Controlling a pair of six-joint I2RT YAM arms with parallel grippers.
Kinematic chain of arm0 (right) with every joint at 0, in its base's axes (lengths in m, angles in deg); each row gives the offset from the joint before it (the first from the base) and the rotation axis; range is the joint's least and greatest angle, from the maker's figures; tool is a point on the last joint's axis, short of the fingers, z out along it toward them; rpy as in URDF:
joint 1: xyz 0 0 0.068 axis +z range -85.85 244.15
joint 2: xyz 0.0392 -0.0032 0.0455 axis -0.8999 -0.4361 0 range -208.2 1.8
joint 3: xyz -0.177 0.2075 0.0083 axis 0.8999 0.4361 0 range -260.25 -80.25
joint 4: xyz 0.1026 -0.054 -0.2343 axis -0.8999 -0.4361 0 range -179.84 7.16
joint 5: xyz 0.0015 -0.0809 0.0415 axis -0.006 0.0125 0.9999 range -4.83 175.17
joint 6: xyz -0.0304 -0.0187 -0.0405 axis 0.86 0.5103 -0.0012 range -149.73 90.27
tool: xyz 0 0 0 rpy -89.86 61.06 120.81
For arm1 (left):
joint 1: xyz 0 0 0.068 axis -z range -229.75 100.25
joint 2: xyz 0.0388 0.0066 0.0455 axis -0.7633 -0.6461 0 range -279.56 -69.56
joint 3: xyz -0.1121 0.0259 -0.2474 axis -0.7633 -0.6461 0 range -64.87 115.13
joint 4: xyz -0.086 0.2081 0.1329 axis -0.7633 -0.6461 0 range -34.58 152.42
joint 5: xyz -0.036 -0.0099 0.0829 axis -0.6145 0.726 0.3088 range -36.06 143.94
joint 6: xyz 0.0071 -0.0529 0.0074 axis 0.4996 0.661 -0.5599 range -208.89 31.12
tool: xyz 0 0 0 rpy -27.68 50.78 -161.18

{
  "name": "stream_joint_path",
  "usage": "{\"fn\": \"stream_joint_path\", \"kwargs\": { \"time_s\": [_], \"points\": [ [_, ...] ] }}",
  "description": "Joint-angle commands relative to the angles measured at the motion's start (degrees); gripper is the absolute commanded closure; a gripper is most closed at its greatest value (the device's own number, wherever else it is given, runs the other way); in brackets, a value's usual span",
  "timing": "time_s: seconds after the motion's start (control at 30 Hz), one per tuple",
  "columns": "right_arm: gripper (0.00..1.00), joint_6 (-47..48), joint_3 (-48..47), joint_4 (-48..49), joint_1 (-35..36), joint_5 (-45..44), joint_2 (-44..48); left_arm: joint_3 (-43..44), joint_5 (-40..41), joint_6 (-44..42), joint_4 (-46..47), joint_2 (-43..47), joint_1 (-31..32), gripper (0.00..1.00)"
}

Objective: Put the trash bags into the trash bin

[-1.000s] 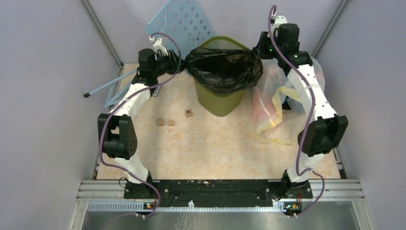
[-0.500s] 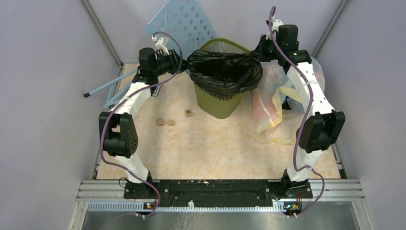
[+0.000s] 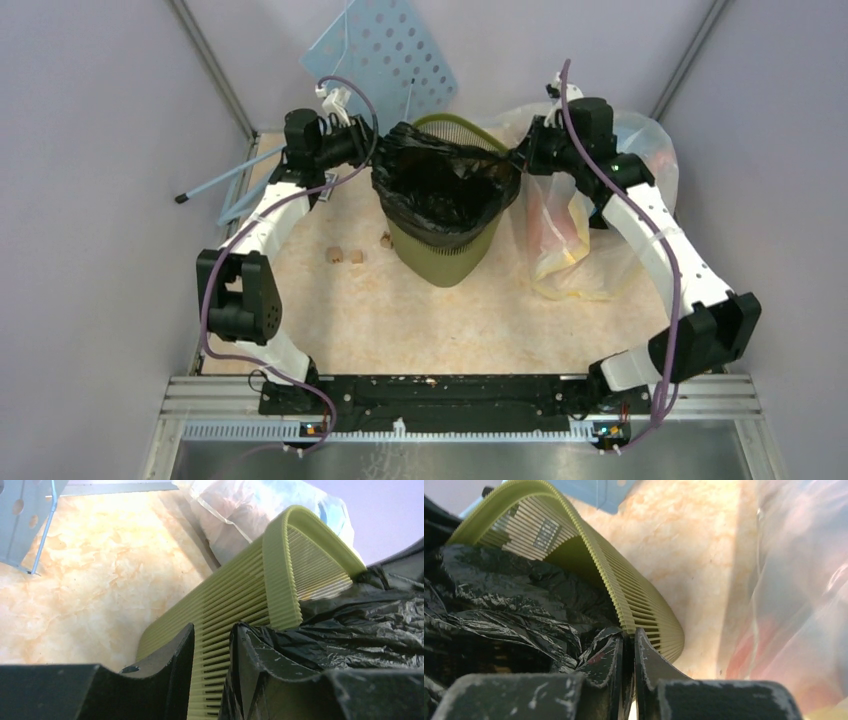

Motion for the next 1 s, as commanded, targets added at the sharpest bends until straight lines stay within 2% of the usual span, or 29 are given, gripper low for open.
{"fn": "stream_joint_path", "kwargs": {
  "time_s": [0.0,0.17,0.27,0.3,0.57,0.6,0.67,0.77,0.9,0.93,0.97],
  "points": [
    [0.9,-6.85,5.6,-3.3,4.43,1.43,6.61,0.56,-2.38,-1.68,-1.63,3.55,0.58,0.58],
    [0.83,-6.89,10.18,-1.96,4.44,-1.41,10.68,0.11,-3.03,-1.43,-2.32,4.2,0.58,0.58],
    [0.66,-5.43,10.39,-1.68,4.39,-1.03,11.26,-1.0,-2.42,-1.51,-2.24,5.01,0.58,0.57],
    [0.63,-4.94,10.41,-1.48,4.42,-0.88,11.38,-1.32,-1.76,-1.88,-2.49,5.36,0.58,0.57],
    [0.63,-3.54,10.79,-0.17,4.39,-2.62,13.86,-1.79,5.88,-4.08,-7.71,8.47,0.41,0.59],
    [0.59,-3.2,10.59,-0.23,4.43,-2.64,14.29,-1.88,6.9,-4.35,-8.82,9.0,0.33,0.59],
    [0.45,-2.5,9.91,-0.96,4.43,-2.99,15.02,-2.45,8.55,-4.53,-9.34,10.19,0.11,0.6],
    [0.44,-1.54,9.05,-1.56,4.42,-4.19,15.96,-3.55,11.05,-4.85,-9.65,12.22,-0.25,0.62],
    [0.49,-1.16,8.88,-1.57,4.39,-5.04,17.24,-5.25,14.55,-5.86,-11.13,15.33,-0.56,0.63],
    [0.5,-1.0,8.86,-1.72,4.42,-5.07,17.27,-5.66,15.09,-6.05,-11.5,16.03,-0.63,0.63],
    [0.58,-0.86,8.89,-1.82,4.41,-4.98,17.25,-6.06,15.6,-6.2,-11.84,16.72,-0.67,0.63]
  ]
}}
